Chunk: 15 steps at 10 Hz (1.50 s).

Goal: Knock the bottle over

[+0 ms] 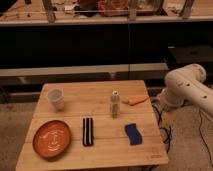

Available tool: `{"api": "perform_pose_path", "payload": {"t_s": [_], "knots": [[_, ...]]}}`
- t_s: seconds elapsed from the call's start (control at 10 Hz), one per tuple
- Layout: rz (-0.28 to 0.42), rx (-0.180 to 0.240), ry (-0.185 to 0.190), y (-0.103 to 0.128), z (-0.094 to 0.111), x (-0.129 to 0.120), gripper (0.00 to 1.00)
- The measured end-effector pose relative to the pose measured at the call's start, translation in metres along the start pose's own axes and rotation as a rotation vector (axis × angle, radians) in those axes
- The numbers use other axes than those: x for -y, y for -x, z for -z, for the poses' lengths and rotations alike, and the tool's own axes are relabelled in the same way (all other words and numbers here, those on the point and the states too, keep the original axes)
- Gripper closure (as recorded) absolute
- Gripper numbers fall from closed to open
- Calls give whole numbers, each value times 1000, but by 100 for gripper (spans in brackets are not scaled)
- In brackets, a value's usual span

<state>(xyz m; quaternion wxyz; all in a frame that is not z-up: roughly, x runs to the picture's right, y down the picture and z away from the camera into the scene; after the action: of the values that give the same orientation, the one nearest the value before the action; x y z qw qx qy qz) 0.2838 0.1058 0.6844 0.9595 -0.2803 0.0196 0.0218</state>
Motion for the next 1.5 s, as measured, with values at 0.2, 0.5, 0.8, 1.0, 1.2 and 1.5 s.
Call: {"api": "perform_pose_path", "payload": {"t_s": [0.2,0.5,0.8,1.0,1.2,1.5], "knots": [[3,-2,-1,0,-1,1,20],[34,-12,-14,4,-3,15,20],[43,-15,-19,6,-4,16,20],[62,-22,-28,10,-5,26,20],[72,-26,-31,12,-6,30,20],[92,-32,-40,13,-7,34,20]]}}
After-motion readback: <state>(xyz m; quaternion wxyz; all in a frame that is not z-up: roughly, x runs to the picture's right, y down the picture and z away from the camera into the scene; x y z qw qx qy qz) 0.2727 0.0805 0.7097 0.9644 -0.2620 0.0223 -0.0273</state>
